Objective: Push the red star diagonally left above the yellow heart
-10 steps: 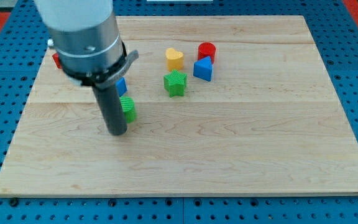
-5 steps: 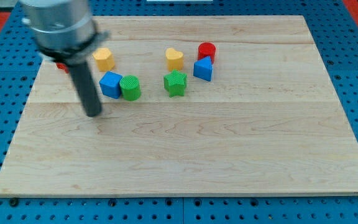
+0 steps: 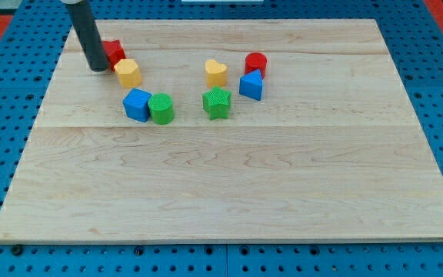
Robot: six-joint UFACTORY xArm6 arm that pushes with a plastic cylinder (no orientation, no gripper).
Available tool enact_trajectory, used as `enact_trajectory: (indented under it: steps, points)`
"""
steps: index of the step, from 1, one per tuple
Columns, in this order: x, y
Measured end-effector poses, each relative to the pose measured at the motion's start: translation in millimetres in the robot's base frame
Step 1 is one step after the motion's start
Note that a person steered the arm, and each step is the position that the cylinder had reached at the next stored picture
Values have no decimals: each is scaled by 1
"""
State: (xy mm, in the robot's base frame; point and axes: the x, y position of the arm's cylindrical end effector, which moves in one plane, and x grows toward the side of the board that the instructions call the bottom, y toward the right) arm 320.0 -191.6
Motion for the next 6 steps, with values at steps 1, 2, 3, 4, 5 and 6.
enact_trajectory:
  steps: [1, 2, 3, 4, 5, 6]
  points:
    - [-1, -8]
    - [-21, -92]
    - [-34, -33]
    - [-25, 71]
    - [-26, 80]
    - [-46, 1]
